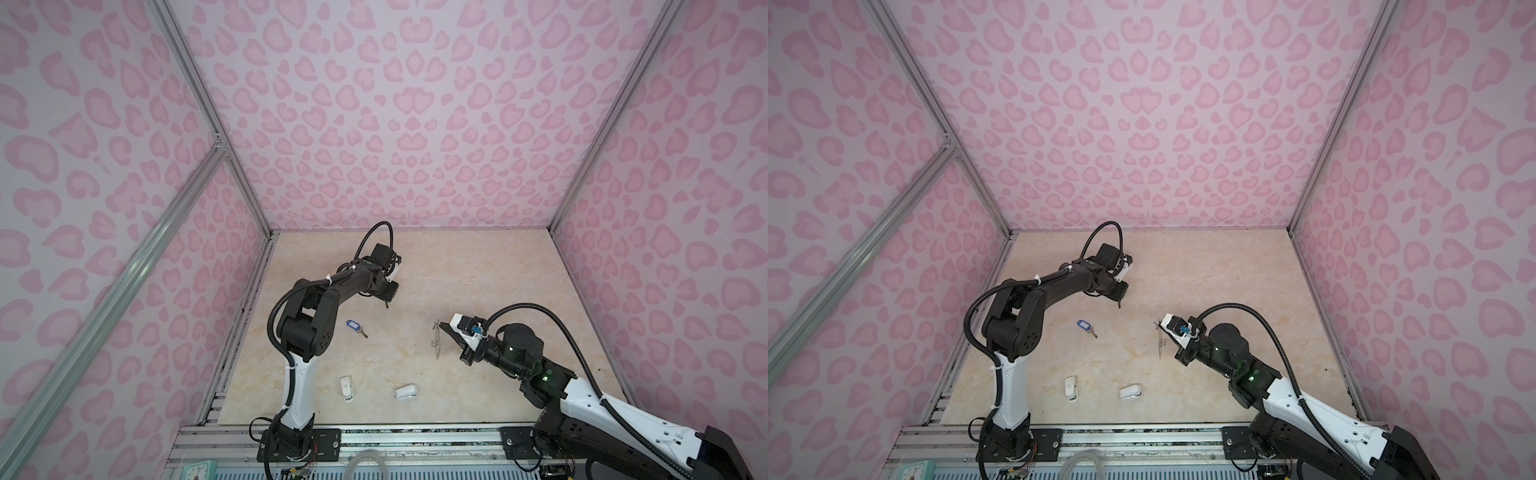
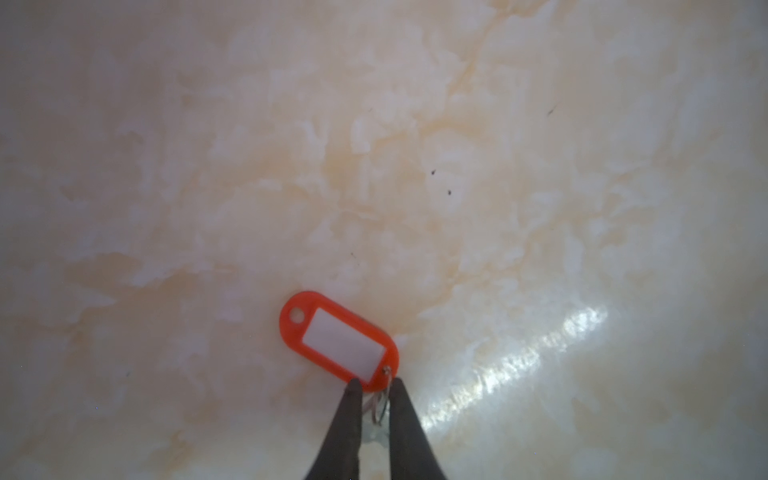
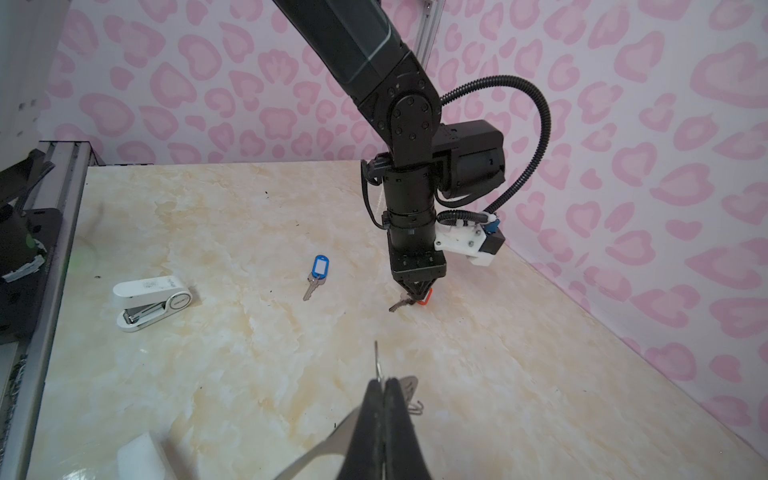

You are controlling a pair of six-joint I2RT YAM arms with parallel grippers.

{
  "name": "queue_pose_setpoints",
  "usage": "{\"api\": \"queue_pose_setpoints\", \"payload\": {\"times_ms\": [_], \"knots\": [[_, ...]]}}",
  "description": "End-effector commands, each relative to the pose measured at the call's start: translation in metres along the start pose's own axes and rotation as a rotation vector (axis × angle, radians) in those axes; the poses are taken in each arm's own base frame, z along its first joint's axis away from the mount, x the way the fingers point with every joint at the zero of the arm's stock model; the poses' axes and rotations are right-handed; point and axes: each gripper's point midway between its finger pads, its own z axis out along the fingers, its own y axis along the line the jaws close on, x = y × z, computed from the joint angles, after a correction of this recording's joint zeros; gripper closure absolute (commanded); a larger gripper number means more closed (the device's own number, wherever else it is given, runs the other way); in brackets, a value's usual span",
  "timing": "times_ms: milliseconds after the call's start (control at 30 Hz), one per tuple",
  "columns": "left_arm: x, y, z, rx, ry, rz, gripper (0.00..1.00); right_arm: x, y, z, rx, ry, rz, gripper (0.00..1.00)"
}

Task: Put the keys on the keyring
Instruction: 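Move the left gripper over the red-tagged key and lower toward its ring, then close the left gripper on the red-tagged key's ring and lift it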

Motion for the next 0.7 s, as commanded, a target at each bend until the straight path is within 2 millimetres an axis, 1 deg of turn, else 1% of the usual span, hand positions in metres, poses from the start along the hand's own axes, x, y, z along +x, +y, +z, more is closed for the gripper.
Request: {"api": "queue_pose_setpoints", "payload": {"times_ms": [0, 200, 333, 500, 667], "knots": [[-0.0015, -0.0024, 0.0034, 0.016, 0.008, 0.013, 0.86, -0.0109, -0.0025, 0.0016, 0.006, -0.038, 0.001, 1.0], [-0.0017, -0.003, 0.0055, 0.02, 0.016, 0.014, 0.87, -0.0122, -0.0025, 0.0044, 0.001, -0.036, 0.001, 1.0], [-0.0011, -0.0012, 0.0052, 0.01, 0.018, 0.008, 0.81, -0.0126, -0.0026, 0.0057, 0.0, -0.037, 0.001, 1.0], [0.0, -0.0009, 0.0064, 0.008, 0.023, 0.005, 0.84, -0.0132, -0.0022, 0.0079, -0.006, -0.036, -0.001, 1.0], [0.0017, -0.0002, 0.0064, 0.004, 0.029, -0.003, 0.84, -0.0133, -0.0021, 0.0086, -0.008, -0.035, -0.002, 1.0]]}}
